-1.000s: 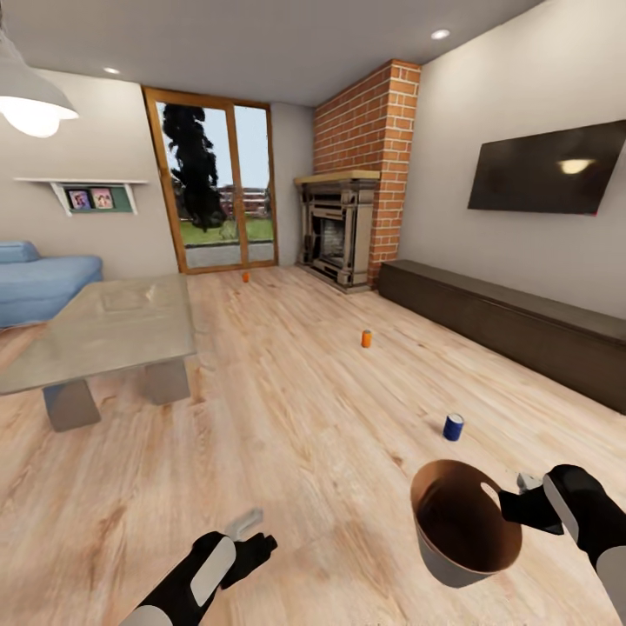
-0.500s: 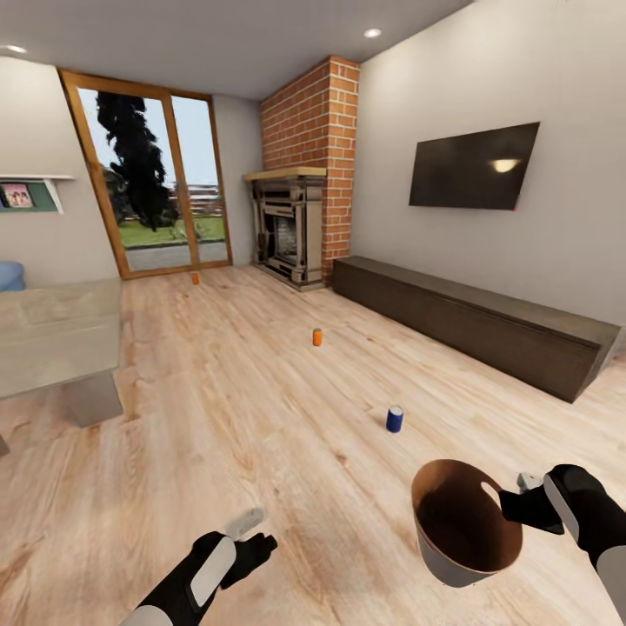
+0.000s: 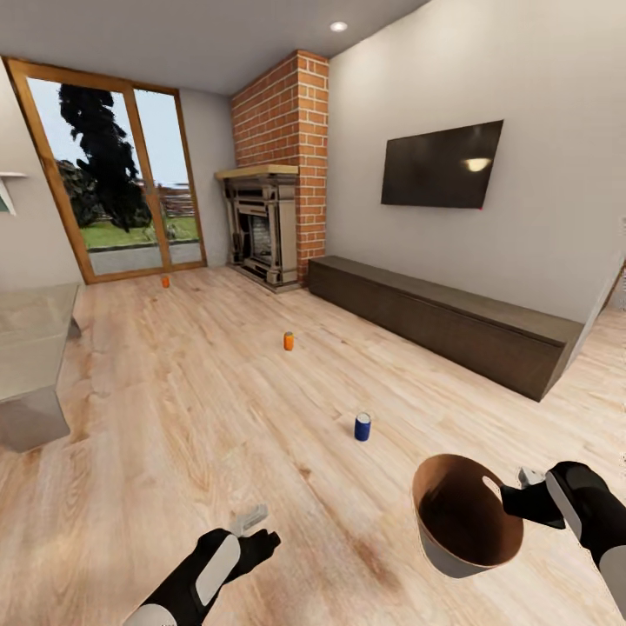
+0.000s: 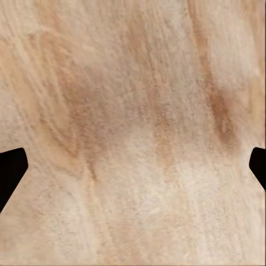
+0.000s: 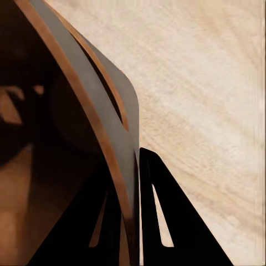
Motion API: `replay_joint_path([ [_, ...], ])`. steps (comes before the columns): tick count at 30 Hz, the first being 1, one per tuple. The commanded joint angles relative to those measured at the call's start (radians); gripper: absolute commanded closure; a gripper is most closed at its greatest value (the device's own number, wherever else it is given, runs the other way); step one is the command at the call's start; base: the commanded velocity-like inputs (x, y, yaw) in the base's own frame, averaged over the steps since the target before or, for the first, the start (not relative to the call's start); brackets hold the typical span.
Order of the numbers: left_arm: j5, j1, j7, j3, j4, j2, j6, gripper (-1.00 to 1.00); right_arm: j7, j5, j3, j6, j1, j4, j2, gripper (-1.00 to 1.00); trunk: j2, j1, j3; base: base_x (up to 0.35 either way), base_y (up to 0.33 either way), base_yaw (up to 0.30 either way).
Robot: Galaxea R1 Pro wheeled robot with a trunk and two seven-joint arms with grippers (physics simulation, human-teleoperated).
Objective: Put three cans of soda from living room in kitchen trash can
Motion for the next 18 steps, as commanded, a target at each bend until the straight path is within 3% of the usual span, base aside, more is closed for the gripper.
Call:
replay_joint_path([
  [1, 0.000, 0.000, 0.001, 0.000, -0.009, -0.001, 0.000, -1.00, 0.005, -0.022, -0.002, 0.003, -0.001, 0.000, 0.000, 1.00, 0.000, 0.000, 0.000, 0.207, -0.285, -0.156],
  [5, -0.002, 0.003, 0.015, -0.022, -0.152, -0.008, 0.020, -1.00, 0.005, -0.022, -0.005, 0.005, -0.002, 0.000, 0.000, 1.00, 0.000, 0.000, 0.000, 0.188, -0.293, -0.241],
  [6, -0.002, 0.004, 0.019, -0.035, -0.167, -0.008, 0.023, -1.00, 0.005, -0.022, -0.005, 0.005, -0.002, 0.000, -0.001, 1.00, 0.000, 0.000, 0.000, 0.184, -0.296, -0.273],
  [7, -0.003, 0.000, 0.038, -0.077, -0.196, -0.008, 0.029, -1.00, 0.005, -0.022, -0.006, 0.006, -0.002, 0.000, -0.001, 1.00, 0.000, 0.000, 0.000, 0.192, -0.295, -0.282],
  [13, -0.001, -0.025, 0.095, -0.129, -0.228, -0.013, 0.032, -1.00, 0.005, -0.023, -0.006, 0.005, -0.002, 0.000, -0.014, 1.00, 0.000, 0.000, 0.000, 0.213, -0.288, -0.281],
  [18, -0.004, -0.019, 0.107, -0.172, -0.220, -0.009, 0.025, -1.00, 0.008, -0.023, -0.007, -0.002, -0.002, -0.004, -0.020, 1.00, 0.000, 0.000, 0.000, 0.239, -0.268, -0.089],
])
